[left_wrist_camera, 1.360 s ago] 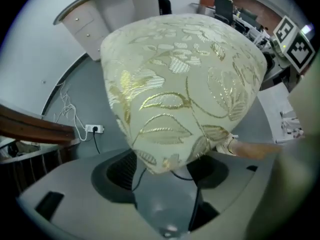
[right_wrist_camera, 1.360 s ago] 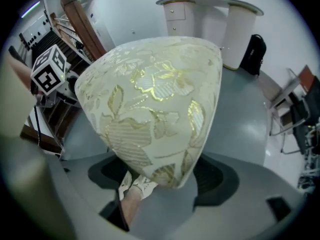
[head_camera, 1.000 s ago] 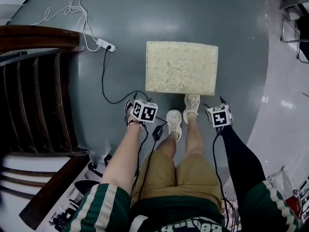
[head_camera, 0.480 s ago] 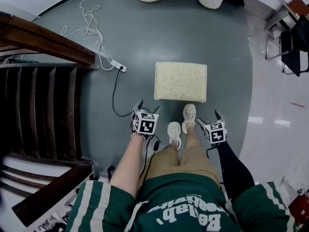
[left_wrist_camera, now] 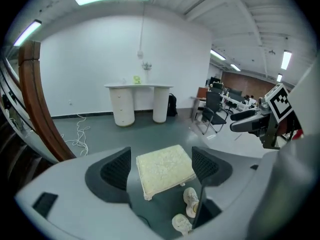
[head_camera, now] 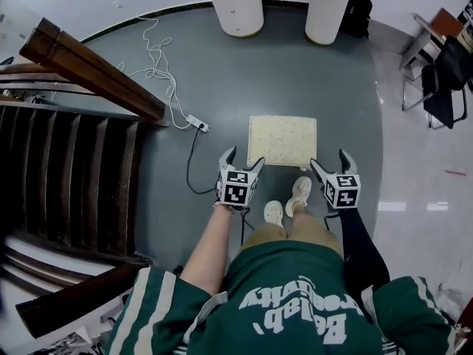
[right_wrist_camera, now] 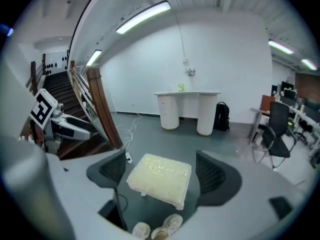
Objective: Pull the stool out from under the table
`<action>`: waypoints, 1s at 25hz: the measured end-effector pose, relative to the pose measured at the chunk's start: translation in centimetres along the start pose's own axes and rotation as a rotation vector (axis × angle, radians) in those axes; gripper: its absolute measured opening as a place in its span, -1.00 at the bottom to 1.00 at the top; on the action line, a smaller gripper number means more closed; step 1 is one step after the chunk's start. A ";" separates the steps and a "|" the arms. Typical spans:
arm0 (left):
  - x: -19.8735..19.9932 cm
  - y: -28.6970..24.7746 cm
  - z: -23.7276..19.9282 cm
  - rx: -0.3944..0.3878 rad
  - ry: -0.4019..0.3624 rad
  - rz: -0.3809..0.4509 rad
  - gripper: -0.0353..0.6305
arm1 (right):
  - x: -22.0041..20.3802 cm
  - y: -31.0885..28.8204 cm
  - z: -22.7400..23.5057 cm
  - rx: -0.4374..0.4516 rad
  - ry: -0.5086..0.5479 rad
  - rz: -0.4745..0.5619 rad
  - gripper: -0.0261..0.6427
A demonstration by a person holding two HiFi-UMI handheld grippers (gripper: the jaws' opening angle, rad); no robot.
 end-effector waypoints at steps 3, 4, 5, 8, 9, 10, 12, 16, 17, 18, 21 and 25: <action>3.8 1.5 0.8 -0.006 -0.025 0.076 0.26 | 3.3 1.4 0.1 0.005 0.023 0.092 0.42; 5.1 2.0 1.2 -0.016 -0.026 0.101 0.26 | 4.4 2.0 0.3 0.006 0.035 0.118 0.41; 6.4 2.5 1.7 -0.028 -0.026 0.126 0.26 | 5.6 2.6 0.5 0.006 0.044 0.145 0.41; 10.5 4.3 3.0 -0.046 -0.036 0.211 0.25 | 9.2 4.3 1.4 0.011 0.059 0.230 0.40; 11.7 4.9 3.4 -0.046 -0.040 0.241 0.25 | 10.4 4.7 1.6 0.016 0.065 0.258 0.40; 12.9 5.3 3.7 -0.046 -0.041 0.269 0.25 | 11.6 4.9 1.9 0.023 0.076 0.284 0.39; 15.0 6.0 4.2 -0.043 -0.038 0.316 0.24 | 14.0 5.2 2.3 0.041 0.111 0.324 0.39; 18.7 6.8 5.3 0.001 -0.059 0.395 0.21 | 18.1 5.7 3.1 0.077 0.172 0.394 0.38; 19.7 6.8 5.6 0.021 -0.071 0.413 0.21 | 19.0 5.8 3.5 0.086 0.179 0.412 0.37; 20.8 6.9 5.9 0.044 -0.079 0.433 0.20 | 19.9 5.9 4.0 0.094 0.182 0.429 0.37; 24.1 7.0 6.9 0.086 -0.096 0.495 0.18 | 22.3 5.9 5.6 0.111 0.189 0.477 0.37; 27.4 6.8 8.5 0.108 -0.138 0.556 0.18 | 24.9 6.1 7.7 0.098 0.213 0.541 0.37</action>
Point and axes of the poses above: the fingertips, and each gripper's own axes: y backward along the fingers, z to its right, x out of its top, the point moved 7 cm from there along y, backward along the fingers, and after that the axes turned 3 degrees about y, right-handed, at the moved point
